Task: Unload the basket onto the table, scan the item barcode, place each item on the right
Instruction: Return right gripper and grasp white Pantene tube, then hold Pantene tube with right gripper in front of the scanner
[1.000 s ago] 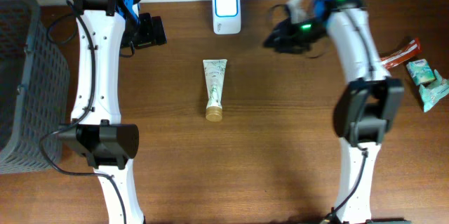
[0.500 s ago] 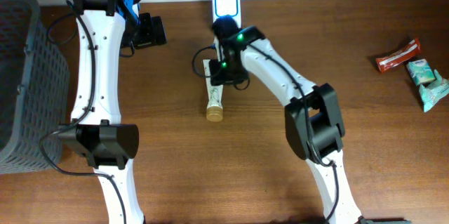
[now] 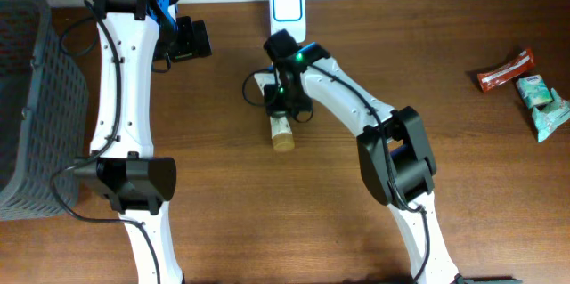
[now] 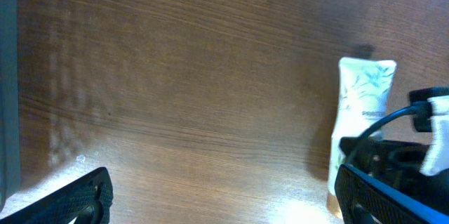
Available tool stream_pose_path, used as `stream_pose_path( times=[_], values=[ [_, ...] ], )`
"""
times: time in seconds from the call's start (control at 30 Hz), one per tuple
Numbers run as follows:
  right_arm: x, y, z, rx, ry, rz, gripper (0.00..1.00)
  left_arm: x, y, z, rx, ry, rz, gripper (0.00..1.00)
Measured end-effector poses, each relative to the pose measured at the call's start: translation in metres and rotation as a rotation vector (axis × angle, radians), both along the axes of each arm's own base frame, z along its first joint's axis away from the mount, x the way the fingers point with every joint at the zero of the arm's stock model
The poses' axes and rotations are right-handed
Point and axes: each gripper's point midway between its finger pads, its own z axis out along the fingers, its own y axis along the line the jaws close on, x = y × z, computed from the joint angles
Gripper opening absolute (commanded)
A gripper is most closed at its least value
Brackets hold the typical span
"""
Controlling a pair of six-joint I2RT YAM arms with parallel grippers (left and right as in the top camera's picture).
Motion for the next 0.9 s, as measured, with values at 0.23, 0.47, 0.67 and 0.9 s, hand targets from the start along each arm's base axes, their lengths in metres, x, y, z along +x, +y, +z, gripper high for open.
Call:
stream_pose_path(
  times=[0.23, 0.47, 0.67, 0.9],
  values=[
    [0.102, -0.018, 0.116, 0.323, -0.242, -0.129, 0.04, 0.0, 0.0, 0.0, 0.0, 0.0, 0.0, 0.99],
    [0.182, -0.099, 0.153, 0.301, -0.516, -0.319, 0.04, 0.0, 0.0, 0.0, 0.0, 0.0, 0.0, 0.99],
    [0.197, -0.092, 0.131, 0.206, -0.604, -0.356, 0.04, 0.0, 0.0, 0.0, 0.0, 0.0, 0.0, 0.99],
    [0.201, -0.054, 0.106, 0.222, -0.63, -0.308, 0.05, 0.0, 0.0, 0.0, 0.0, 0.0, 0.0, 0.99]
  ],
)
